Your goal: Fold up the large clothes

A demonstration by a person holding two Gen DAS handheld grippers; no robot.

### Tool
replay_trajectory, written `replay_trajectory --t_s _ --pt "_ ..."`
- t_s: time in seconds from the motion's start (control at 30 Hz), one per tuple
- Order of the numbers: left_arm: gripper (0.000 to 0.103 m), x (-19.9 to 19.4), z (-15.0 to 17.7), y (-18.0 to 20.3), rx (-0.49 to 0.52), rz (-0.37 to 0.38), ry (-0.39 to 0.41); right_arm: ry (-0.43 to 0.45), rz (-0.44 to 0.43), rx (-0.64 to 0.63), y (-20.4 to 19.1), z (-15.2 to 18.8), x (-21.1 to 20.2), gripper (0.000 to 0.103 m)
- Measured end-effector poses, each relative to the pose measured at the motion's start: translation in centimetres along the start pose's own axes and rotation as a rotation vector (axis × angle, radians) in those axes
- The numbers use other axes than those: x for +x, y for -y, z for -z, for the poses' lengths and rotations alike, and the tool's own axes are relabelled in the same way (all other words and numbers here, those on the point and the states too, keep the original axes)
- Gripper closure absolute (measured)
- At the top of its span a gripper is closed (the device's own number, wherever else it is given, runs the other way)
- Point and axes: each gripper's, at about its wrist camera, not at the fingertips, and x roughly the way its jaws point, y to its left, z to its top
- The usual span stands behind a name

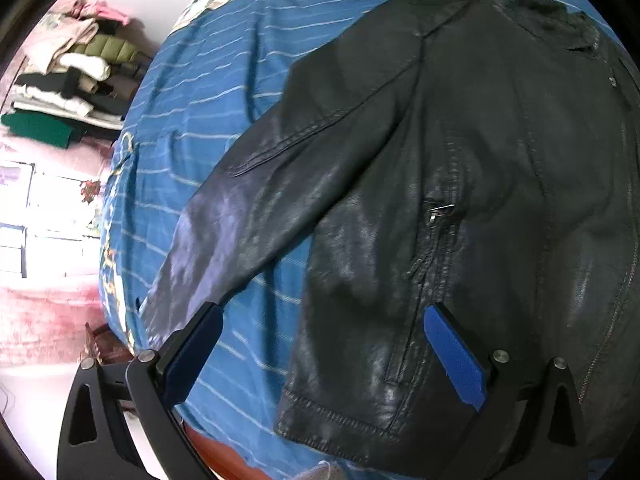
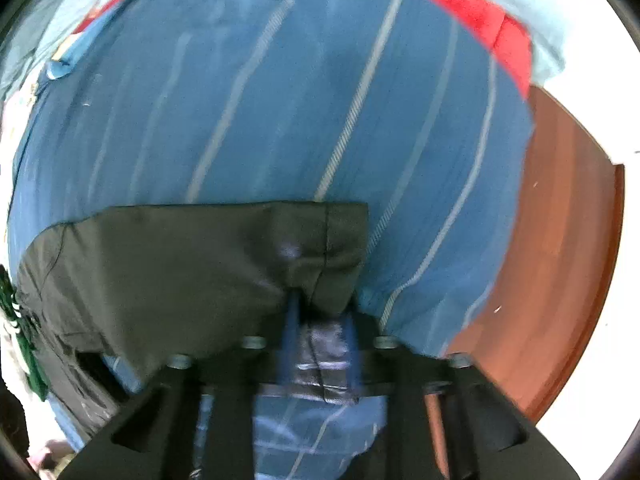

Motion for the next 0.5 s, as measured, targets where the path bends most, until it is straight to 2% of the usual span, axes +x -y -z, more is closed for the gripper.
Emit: replay_trajectory --t_s 0.1,0.23,0.27,0.4,0.5 --pt "0.0 0.0 0.1 -0.2 0.01 0.025 0.029 0.088 -0.036 0.028 -0.1 0.1 -3.8 0.095" --pt "0.0 0.9 -0.3 -1.9 -0.011 0.027 0.043 0.197 -0.167 0.016 -2.4 -0.4 -10.0 0.095" --pt "0.0 1.2 -0.4 -2.8 -0.028 0.025 0.04 0.218 -0.201 -0.02 -4.1 -0.4 -11.4 0.095" --pt "0.0 2.7 -0.5 -7.0 -0.096 0.003 0.019 0.254 -0.315 -0.211 -14.5 3.8 -18.5 0.095" --pt "0.0 3.4 -0.2 -10.1 -0.146 -0.01 0.019 0.246 -0.397 -0.397 -24.3 7.7 -20.6 0.095"
